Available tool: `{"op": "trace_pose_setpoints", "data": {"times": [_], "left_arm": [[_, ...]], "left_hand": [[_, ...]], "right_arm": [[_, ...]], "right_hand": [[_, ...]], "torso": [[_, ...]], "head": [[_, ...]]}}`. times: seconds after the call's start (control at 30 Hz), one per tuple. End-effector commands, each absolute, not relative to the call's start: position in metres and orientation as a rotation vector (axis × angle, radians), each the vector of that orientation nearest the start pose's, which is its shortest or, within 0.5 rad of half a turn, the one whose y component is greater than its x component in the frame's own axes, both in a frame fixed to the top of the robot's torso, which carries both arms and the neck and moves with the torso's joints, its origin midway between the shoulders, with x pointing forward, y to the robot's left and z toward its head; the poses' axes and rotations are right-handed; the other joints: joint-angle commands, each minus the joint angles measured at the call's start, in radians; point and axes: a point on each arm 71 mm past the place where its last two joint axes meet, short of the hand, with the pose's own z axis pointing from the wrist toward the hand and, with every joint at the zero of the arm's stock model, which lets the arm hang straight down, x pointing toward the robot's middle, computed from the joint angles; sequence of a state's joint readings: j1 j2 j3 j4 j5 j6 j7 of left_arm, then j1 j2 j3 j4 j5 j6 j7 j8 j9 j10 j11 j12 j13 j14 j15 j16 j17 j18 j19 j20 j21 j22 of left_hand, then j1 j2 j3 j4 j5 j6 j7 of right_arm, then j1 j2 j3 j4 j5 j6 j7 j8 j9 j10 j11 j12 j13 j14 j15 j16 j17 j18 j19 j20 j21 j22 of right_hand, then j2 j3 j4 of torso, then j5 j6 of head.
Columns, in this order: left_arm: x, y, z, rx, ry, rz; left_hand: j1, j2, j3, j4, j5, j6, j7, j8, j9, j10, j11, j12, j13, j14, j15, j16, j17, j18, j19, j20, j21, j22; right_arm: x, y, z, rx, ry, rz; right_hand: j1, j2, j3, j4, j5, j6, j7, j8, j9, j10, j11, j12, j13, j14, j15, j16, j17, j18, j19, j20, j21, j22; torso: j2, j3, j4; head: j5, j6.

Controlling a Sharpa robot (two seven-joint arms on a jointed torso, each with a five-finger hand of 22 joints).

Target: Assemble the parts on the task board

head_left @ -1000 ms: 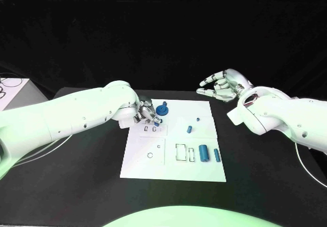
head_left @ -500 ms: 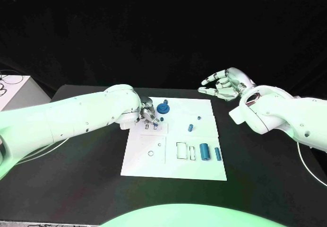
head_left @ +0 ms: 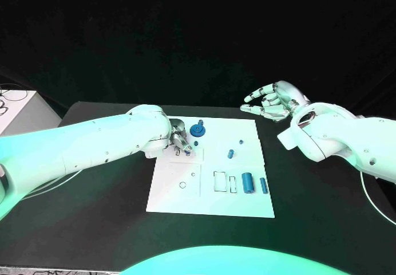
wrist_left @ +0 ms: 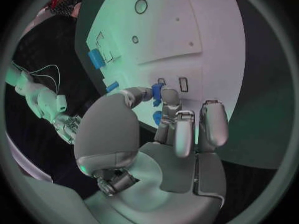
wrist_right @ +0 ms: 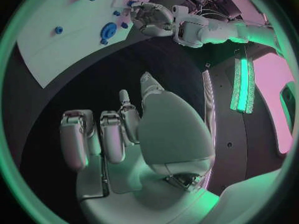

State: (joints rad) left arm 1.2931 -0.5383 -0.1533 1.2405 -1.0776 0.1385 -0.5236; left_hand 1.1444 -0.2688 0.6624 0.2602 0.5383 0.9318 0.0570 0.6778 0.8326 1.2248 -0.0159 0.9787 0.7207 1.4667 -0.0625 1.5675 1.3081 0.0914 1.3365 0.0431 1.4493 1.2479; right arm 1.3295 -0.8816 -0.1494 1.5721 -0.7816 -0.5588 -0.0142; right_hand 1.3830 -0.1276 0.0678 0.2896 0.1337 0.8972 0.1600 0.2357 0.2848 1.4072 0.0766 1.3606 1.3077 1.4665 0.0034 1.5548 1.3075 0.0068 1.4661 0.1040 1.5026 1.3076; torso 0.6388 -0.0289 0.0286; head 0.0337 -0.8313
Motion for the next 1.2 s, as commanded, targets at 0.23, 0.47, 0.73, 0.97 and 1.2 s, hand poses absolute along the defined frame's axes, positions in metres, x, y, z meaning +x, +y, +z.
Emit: {"op": "trace_pose_setpoints", "data": {"times": [0.23, 0.47, 0.73, 0.97, 1.2], "left_arm": [[0.5228, 0.1448, -0.2345, -0.061, 2.322, -0.312], [0.5214, 0.1442, -0.2360, -0.050, 2.336, -0.310], [0.5201, 0.1441, -0.2372, -0.034, 2.354, -0.306], [0.5194, 0.1444, -0.2378, -0.033, 2.364, -0.310], [0.5194, 0.1457, -0.2375, -0.043, 2.363, -0.315]], "left_hand": [[-0.003, 0.007, 0.252, -0.258, 0.004, 0.008, -0.002, 0.003, 0.002, 0.007, -0.004, 0.003, -0.003, 0.104, -0.010, 0.003, 0.263, -0.019, 0.008, 0.000, 0.004, 0.002], [-0.003, 0.007, 0.252, -0.258, 0.005, 0.008, -0.002, 0.003, 0.002, 0.007, -0.004, 0.003, -0.003, 0.104, -0.010, 0.003, 0.263, -0.019, 0.009, -0.001, 0.004, 0.003], [-0.004, 0.007, 0.252, -0.259, 0.005, 0.008, -0.002, 0.003, 0.002, 0.007, -0.004, 0.002, -0.004, 0.104, -0.010, 0.003, 0.263, -0.019, 0.010, -0.001, 0.005, 0.004], [-0.004, 0.006, 0.253, -0.260, 0.006, 0.008, -0.003, 0.003, 0.002, 0.007, -0.004, 0.001, -0.004, 0.104, -0.010, 0.003, 0.263, -0.020, 0.011, -0.001, 0.005, 0.005], [-0.003, 0.005, 0.253, -0.261, 0.007, 0.009, -0.003, 0.003, 0.003, 0.007, -0.005, 0.001, -0.004, 0.104, -0.010, 0.003, 0.263, -0.020, 0.011, -0.001, 0.005, 0.005]], "right_arm": [[0.4903, -0.2209, -0.1551, 0.470, 1.576, 0.903], [0.4904, -0.2207, -0.1553, 0.470, 1.578, 0.903], [0.4906, -0.2205, -0.1555, 0.470, 1.579, 0.903], [0.4906, -0.2200, -0.1559, 0.469, 1.581, 0.904], [0.4907, -0.2200, -0.1564, 0.470, 1.582, 0.904]], "right_hand": [[-0.005, 0.006, -0.006, 0.000, -0.003, -0.006, -0.003, 0.003, 0.002, -0.008, -0.002, -0.001, 0.099, 0.092, -0.003, -0.006, 0.220, 0.012, 0.071, 0.000, -0.004, 0.216], [-0.005, 0.006, -0.006, 0.000, -0.003, -0.006, -0.003, 0.003, 0.002, -0.008, -0.002, -0.001, 0.099, 0.092, -0.003, -0.006, 0.220, 0.012, 0.071, 0.000, -0.004, 0.216], [-0.009, 0.008, -0.007, 0.000, -0.003, -0.007, -0.003, 0.004, 0.002, -0.008, -0.002, -0.001, 0.099, 0.091, -0.003, -0.006, 0.220, 0.012, 0.071, 0.000, -0.005, 0.216], [-0.009, 0.008, -0.007, 0.000, -0.003, -0.007, -0.003, 0.004, 0.002, -0.008, -0.002, -0.001, 0.099, 0.091, -0.003, -0.006, 0.220, 0.012, 0.071, 0.000, -0.005, 0.216], [-0.009, 0.008, -0.007, 0.000, -0.003, -0.007, -0.003, 0.004, 0.002, -0.008, -0.002, -0.001, 0.099, 0.091, -0.003, -0.006, 0.220, 0.012, 0.071, 0.000, -0.005, 0.216]], "torso": [[-0.001, 0.0002, 0.0011], [0.000, 0.0002, 0.0006], [-0.001, 0.0005, 0.0005], [0.000, 0.0007, 0.0005], [0.000, 0.0006, 0.0002]], "head": [[-0.002, -0.003], [-0.001, -0.006], [-0.001, -0.007], [0.000, -0.007], [0.000, -0.007]]}}
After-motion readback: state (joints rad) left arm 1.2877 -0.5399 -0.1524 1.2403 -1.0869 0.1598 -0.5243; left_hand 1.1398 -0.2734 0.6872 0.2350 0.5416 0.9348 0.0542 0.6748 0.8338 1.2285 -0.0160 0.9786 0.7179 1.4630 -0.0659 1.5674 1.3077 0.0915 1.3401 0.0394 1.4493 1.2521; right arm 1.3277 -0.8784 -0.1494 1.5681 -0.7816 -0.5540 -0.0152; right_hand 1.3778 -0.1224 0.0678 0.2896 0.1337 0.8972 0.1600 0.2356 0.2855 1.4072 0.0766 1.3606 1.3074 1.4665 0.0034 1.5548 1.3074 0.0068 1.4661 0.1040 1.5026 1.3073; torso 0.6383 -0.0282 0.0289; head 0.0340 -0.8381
